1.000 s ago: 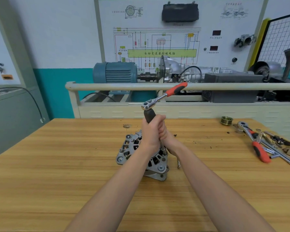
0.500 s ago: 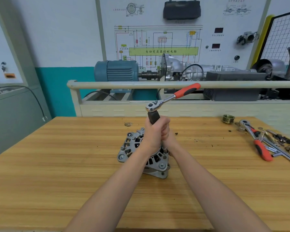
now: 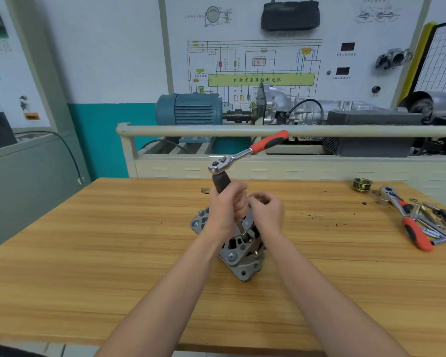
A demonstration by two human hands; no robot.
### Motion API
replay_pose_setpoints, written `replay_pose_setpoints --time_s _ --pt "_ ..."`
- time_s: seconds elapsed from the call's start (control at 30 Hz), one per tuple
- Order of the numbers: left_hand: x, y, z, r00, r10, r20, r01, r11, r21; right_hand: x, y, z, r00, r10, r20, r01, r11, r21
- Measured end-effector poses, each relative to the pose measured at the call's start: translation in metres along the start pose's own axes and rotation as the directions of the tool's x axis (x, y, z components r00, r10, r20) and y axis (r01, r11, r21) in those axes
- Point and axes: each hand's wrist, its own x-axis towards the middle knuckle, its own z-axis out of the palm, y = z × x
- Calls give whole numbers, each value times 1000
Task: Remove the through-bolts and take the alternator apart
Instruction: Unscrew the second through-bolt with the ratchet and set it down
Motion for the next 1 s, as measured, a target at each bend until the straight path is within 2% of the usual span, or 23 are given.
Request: replay_pose_setpoints --time_s 0.07,0.13,0.2,0.57,0.77,1.0 --pt "1 1 0 1000 6 -17 -7 999 -39 14 -6 -6 992 -34 121 37 999 -26" --pt "0 1 2 1000 16 -15 -17 998 -57 22 -11 -9 939 -89 332 102 995 -22" --pt "-2 1 4 1000 18 -9 -18 998 -61 22 -13 -10 886 -112 449 148 988 -44" --pt "-6 0 12 999 41 -5 -41 999 18 24 -6 -8 920 -30 390 84 989 -122" --pt "-6 2 10 999 45 -22 -43 996 74 24 -5 -8 930 3 367 31 996 -88" --pt "-7 0 1 996 19 -82 -22 999 -37 26 -3 -7 917 -26 399 34 999 -14"
